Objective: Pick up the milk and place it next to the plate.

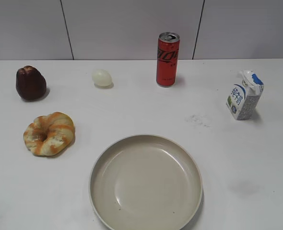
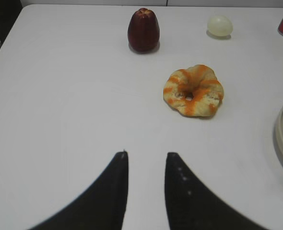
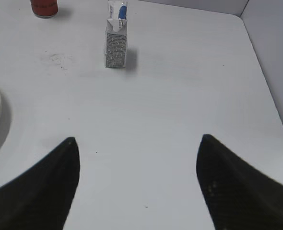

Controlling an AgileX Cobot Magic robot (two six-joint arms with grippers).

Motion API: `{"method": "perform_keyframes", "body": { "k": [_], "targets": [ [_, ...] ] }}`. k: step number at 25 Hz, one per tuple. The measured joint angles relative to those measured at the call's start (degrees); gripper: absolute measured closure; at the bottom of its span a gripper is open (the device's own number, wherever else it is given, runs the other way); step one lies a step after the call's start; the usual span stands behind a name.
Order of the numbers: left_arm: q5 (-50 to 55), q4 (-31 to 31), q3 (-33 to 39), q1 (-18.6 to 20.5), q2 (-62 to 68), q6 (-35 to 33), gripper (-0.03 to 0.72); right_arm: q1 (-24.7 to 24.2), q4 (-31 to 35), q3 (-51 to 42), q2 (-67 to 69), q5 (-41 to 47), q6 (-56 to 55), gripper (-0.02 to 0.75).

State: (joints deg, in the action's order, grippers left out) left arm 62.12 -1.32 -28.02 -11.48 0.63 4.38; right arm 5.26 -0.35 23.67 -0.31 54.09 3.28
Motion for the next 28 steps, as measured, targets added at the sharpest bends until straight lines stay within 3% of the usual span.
{"method": "perform_keyframes", "body": {
  "k": [14, 28],
  "targets": [
    [0.00, -0.05, 0.00, 0.00, 0.00, 0.00, 0.479, 0.00, 0.00, 0.00, 0.92, 0.00, 0.00, 0.164],
    [0.00, -0.05, 0.00, 0.00, 0.00, 0.00, 0.479, 0.00, 0.00, 0.00, 24.57, -0.06, 0.00, 0.164]
  ]
}}
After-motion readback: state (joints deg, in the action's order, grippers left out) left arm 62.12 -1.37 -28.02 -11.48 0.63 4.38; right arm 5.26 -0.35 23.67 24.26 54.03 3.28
